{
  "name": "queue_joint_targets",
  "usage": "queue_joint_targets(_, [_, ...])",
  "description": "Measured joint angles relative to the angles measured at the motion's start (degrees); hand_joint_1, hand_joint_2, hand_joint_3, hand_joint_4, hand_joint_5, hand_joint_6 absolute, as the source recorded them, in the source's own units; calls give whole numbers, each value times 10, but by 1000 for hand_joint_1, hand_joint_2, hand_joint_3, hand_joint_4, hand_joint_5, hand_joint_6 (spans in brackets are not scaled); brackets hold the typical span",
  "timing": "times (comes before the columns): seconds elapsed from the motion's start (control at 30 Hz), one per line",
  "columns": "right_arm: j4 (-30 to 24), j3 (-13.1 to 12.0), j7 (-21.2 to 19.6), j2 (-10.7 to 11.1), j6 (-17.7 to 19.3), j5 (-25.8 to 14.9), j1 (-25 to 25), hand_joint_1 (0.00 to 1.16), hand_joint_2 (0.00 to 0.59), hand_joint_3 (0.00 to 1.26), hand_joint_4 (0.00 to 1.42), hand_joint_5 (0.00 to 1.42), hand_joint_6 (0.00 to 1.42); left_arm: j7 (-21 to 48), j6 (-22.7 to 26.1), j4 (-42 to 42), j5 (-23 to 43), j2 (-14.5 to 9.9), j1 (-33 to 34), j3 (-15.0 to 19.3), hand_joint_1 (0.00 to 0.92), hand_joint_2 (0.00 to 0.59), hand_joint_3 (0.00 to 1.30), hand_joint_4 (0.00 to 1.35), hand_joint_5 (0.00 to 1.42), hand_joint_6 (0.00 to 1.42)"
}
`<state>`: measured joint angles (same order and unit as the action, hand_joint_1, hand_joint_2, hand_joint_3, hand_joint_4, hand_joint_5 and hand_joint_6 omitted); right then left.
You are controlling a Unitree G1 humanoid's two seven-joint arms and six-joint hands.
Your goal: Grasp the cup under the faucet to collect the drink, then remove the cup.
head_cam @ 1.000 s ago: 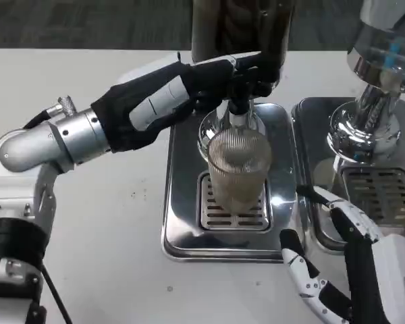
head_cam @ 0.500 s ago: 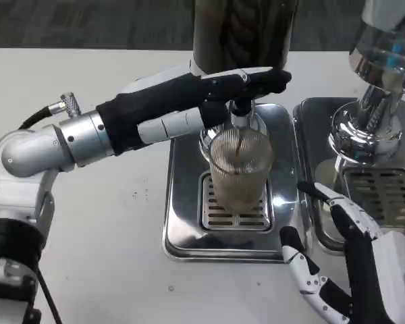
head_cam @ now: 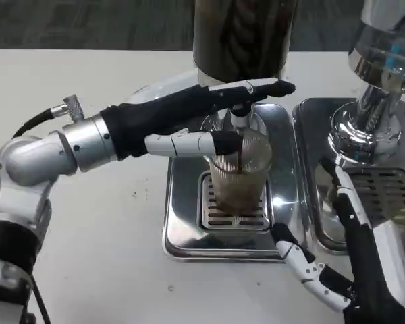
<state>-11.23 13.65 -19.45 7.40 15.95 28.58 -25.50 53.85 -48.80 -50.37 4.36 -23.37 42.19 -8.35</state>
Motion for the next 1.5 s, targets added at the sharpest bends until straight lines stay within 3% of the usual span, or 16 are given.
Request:
queue_joint_targets(0.2, [30, -8, 41, 1, 5, -40, 36, 700, 206, 0, 0, 1, 128, -19, -14, -8, -6, -1, 1, -10, 0, 73, 106, 0, 0, 0])
queue_joint_targets(0.43, [104, -17, 69, 1, 28, -73, 97, 733, 195, 0, 0, 0, 114, -31, -24, -14, -7, -4, 2, -19, 0, 78, 106, 0, 0, 0])
queue_joint_targets(0.9, [224, -20, 86, -11, 50, -100, 191, 732, 198, 0, 0, 0, 97, -32, -31, -21, -8, -12, 8, -23, 0, 76, 111, 0, 0, 0])
queue_joint_targets(1.5, [310, -27, 102, -20, 68, -116, 266, 694, 206, 0, 0, 0, 83, -36, -35, -23, -9, -15, 8, -26, 0, 83, 115, 0, 0, 0])
